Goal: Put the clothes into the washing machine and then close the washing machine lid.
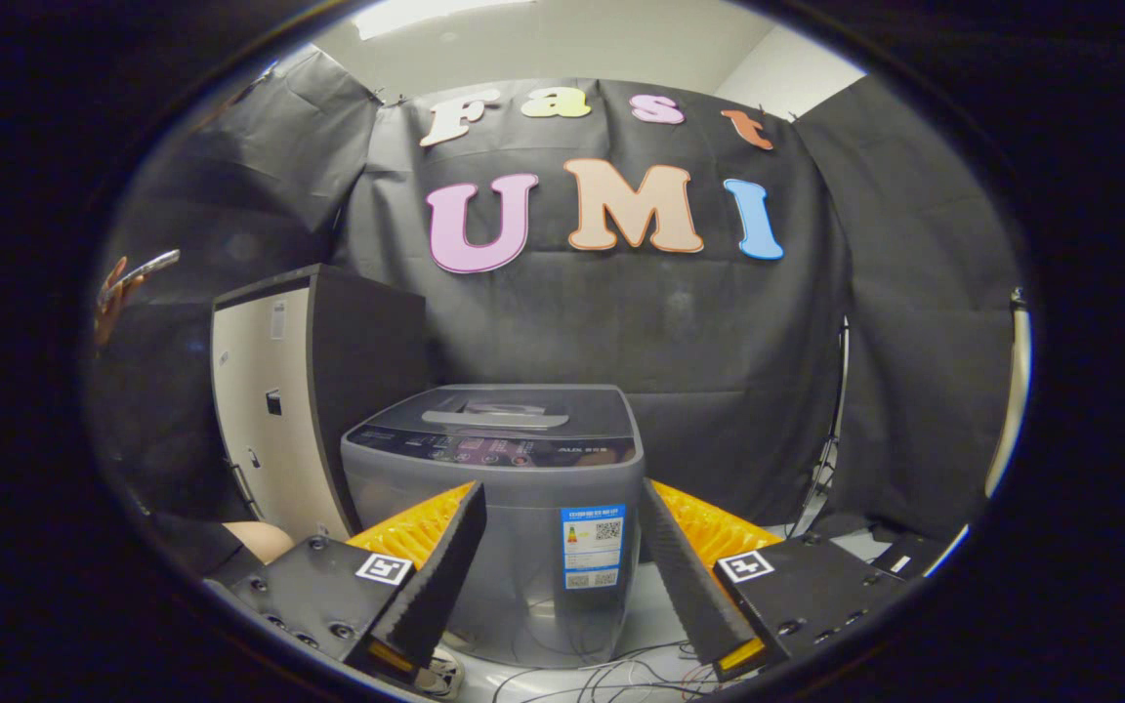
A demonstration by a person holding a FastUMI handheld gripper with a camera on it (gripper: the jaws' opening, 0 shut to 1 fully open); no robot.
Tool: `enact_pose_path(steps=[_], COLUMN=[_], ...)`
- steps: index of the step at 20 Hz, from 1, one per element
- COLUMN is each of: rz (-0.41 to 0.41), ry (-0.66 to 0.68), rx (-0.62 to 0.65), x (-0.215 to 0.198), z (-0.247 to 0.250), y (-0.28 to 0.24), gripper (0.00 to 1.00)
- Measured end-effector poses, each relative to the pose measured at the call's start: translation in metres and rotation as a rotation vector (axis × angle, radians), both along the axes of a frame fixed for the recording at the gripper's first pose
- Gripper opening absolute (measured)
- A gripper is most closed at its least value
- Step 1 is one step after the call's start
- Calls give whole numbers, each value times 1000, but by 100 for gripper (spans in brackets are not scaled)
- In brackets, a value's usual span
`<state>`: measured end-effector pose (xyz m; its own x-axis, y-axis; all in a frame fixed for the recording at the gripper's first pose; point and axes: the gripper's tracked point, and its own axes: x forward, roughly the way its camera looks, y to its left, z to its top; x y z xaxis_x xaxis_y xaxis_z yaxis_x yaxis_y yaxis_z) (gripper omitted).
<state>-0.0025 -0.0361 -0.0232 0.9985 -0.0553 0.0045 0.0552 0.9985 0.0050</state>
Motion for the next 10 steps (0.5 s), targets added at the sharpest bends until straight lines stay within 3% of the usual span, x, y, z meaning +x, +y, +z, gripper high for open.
enact_pose_path(steps=[10], rz=[-1], ry=[-1], rx=[1], x=[-1], z=[0], y=[1], gripper=[98])
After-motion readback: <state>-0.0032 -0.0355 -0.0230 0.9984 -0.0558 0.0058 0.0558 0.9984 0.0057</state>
